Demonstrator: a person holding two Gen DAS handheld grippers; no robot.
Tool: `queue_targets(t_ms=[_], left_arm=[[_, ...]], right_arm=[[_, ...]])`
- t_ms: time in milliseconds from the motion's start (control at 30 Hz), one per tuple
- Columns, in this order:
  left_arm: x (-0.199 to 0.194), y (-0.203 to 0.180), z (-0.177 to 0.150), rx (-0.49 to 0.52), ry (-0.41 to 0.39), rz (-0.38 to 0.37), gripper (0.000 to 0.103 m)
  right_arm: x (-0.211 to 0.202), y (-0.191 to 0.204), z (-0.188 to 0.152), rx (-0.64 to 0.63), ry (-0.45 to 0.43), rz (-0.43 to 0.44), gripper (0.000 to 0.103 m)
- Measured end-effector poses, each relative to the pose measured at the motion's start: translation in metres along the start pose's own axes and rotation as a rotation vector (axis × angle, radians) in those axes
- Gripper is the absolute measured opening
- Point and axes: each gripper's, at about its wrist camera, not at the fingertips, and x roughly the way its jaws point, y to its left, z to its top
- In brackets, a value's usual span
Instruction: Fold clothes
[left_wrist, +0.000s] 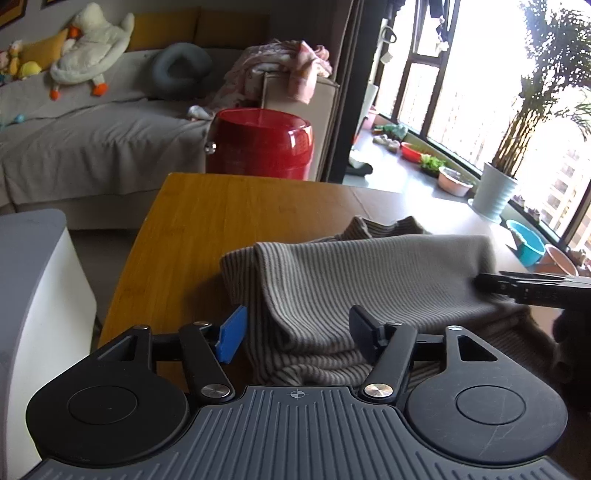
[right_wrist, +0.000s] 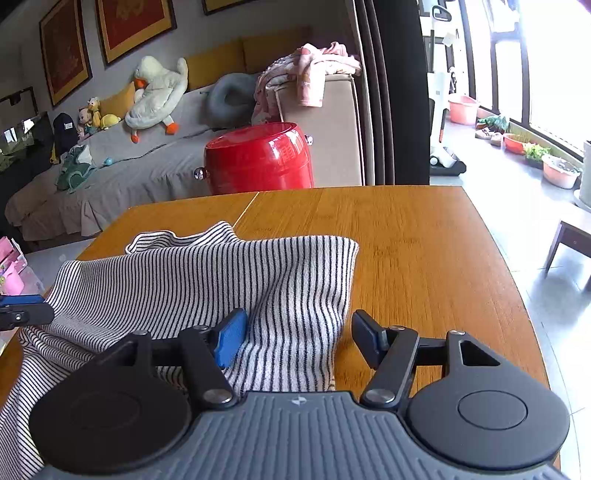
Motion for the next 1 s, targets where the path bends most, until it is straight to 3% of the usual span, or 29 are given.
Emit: queue_targets(t_ms=[233, 700, 900, 1000], left_arm=[[0.01, -0.022, -0.014, 0.024, -0.048, -0.017, 0.089], [0.015, -0.001, -0.017, 0.098, -0.049, 0.098, 0.089], [0.012, 0.033, 0.01, -0.105, 0.017, -0.072, 0.089], [0.026, 0.043, 0.022, -0.162, 0.067, -0.103, 0.089]], right_arm=[[0.0, 0.004, 0.001, -0.025, -0.003, -0.029, 0.069], [0.001, 0.001, 0.002, -0.014, 0.003, -0.031, 0.073], [-0.004, -0.004, 0.005, 0.016, -0.015, 0.006, 0.074], [-0.01, -0.015, 0.014, 0.081, -0.036, 0.055, 0.074]])
